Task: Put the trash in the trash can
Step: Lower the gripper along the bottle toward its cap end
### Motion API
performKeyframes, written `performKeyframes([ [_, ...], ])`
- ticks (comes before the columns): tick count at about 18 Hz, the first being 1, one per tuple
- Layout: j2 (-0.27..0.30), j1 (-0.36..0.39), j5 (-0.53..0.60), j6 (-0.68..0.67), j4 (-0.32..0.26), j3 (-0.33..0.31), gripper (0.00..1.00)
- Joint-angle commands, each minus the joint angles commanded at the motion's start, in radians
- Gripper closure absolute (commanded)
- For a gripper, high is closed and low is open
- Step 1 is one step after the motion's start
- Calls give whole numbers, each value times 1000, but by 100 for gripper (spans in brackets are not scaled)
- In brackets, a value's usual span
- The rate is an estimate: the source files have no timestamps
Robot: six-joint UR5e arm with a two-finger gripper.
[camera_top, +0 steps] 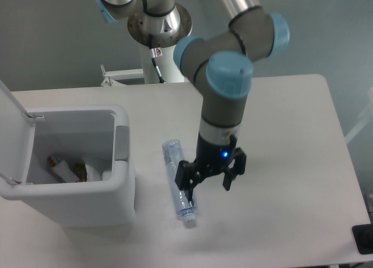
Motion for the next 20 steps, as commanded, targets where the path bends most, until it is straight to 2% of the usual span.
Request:
performKeyframes([
  [3, -9, -12, 8, 2, -5, -21, 0],
  [7, -29, -51, 90, 2, -40, -41, 0],
  [13, -92, -78, 147, 0, -26, -44, 0],
  [20, -124, -90, 196, 40, -23, -58, 0],
])
